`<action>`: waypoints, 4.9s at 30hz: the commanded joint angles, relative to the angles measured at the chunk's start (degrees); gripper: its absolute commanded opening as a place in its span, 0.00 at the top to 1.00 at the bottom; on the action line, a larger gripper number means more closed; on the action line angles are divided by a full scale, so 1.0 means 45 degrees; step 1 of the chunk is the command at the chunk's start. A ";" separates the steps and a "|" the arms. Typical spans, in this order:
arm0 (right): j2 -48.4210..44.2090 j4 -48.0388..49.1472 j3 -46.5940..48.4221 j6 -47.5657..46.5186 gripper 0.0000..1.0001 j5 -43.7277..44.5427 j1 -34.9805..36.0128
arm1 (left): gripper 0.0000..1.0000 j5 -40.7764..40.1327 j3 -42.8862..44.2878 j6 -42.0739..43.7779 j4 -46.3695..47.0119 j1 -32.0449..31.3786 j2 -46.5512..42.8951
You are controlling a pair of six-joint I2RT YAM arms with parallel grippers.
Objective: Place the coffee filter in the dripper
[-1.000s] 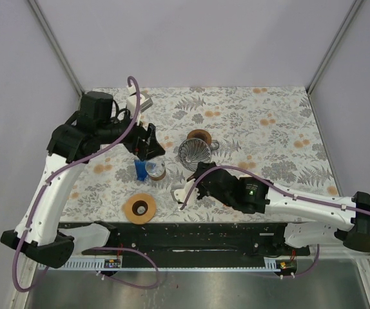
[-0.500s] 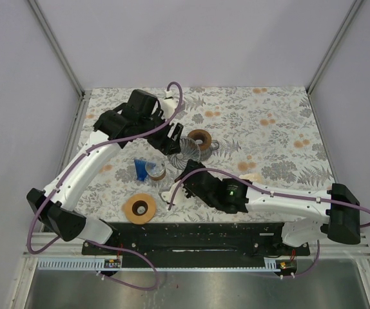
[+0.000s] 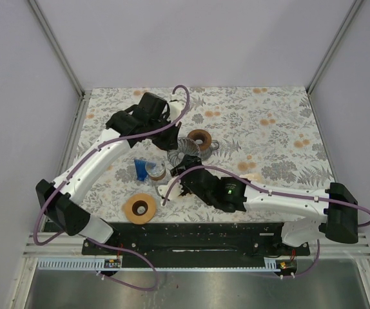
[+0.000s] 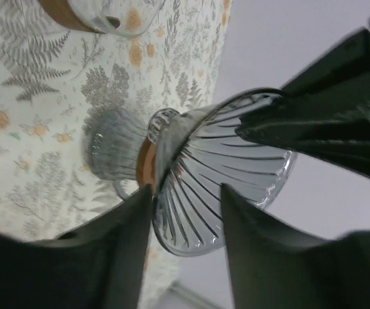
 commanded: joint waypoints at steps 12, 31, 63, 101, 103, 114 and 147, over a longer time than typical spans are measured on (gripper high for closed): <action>-0.1552 -0.1265 0.3346 1.4417 0.07 -0.6638 -0.5130 | 1.00 0.1523 0.3114 -0.2022 0.0442 0.2095 0.1990; 0.2803 -0.3649 0.6316 1.9584 0.44 -0.8303 -0.9121 | 1.00 0.3222 0.4171 -0.4289 0.2081 0.2115 0.4432; 0.6730 -0.5681 0.8739 1.8802 1.00 -0.8673 -1.0098 | 1.00 0.3086 0.3506 -0.5481 0.2805 0.1646 0.5897; 0.8488 -0.5212 0.6591 1.8646 1.00 -0.8321 -1.0215 | 1.00 0.1347 0.0811 -0.4778 0.2981 0.1509 0.6737; 0.8488 -0.5270 0.6513 1.8743 1.00 -0.8419 -1.0235 | 1.00 0.1444 0.0791 -0.4797 0.2904 0.1509 0.6873; 0.8469 -0.5368 0.6394 1.8744 1.00 -0.8516 -1.0274 | 1.00 0.1289 0.0810 -0.4836 0.2825 0.1548 0.7480; 0.7160 -0.6149 0.9598 1.8959 0.52 -0.9259 -1.0255 | 0.57 0.0781 0.3702 -0.4114 0.2981 0.1607 0.6171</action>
